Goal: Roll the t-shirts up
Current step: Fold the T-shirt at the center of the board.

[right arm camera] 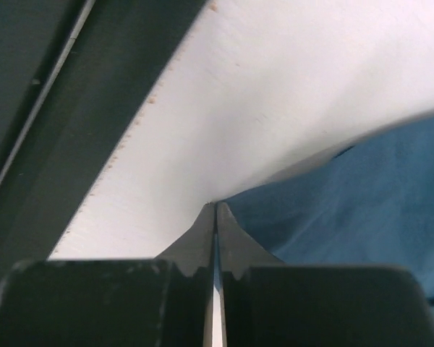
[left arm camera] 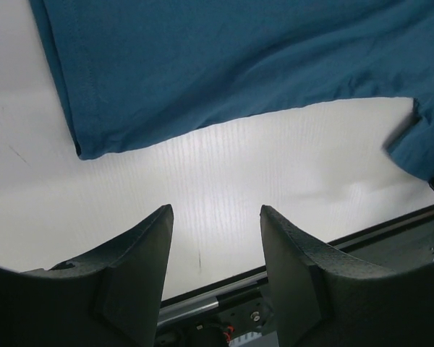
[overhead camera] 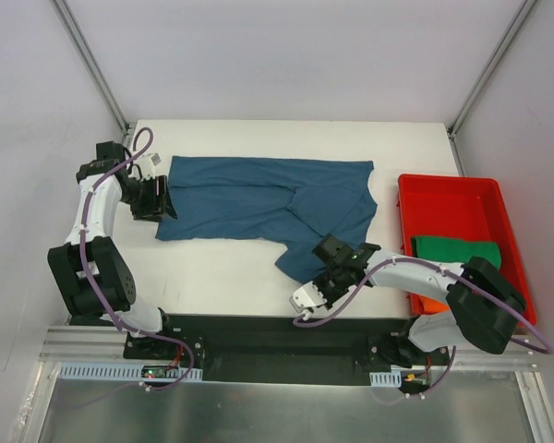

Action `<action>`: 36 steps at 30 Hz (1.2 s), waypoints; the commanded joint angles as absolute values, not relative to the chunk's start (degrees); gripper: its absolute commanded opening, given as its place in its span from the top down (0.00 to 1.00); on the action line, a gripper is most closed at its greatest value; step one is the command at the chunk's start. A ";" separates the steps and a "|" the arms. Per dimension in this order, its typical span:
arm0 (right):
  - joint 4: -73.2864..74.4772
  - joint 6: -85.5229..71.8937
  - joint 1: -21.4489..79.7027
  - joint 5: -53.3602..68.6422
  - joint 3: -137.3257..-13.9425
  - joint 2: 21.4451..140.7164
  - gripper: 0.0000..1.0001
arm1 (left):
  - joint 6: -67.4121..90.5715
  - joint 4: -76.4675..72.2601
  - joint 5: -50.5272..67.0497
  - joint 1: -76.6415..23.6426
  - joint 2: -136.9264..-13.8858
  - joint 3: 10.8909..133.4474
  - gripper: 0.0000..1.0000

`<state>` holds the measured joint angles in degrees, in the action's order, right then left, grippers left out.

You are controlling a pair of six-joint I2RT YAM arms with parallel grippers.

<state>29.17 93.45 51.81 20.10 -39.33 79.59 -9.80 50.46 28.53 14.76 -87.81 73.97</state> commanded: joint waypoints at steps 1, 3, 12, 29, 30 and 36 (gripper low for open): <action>26.90 86.33 51.51 13.99 -40.49 81.21 0.99 | -8.53 51.42 22.33 16.43 -87.89 72.07 0.49; 28.99 78.34 50.54 13.54 -43.75 80.42 0.99 | -8.44 51.07 20.75 17.31 -88.59 72.16 0.49; 37.43 49.50 47.99 13.01 -60.38 79.89 0.99 | -6.07 50.98 20.39 19.25 -95.09 74.53 0.50; 39.55 45.70 45.70 18.10 -55.20 76.55 0.99 | -4.74 51.15 18.28 20.48 -109.07 79.36 0.57; 39.46 45.53 45.62 18.37 -55.28 76.55 0.99 | -4.83 51.15 18.11 20.57 -109.42 79.45 0.60; 39.55 46.23 45.35 18.02 -55.55 76.82 0.99 | -5.62 51.15 16.00 20.57 -112.41 79.98 0.67</action>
<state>38.39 46.96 45.82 16.99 -55.00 78.43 -5.32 49.78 18.41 19.99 -110.98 78.04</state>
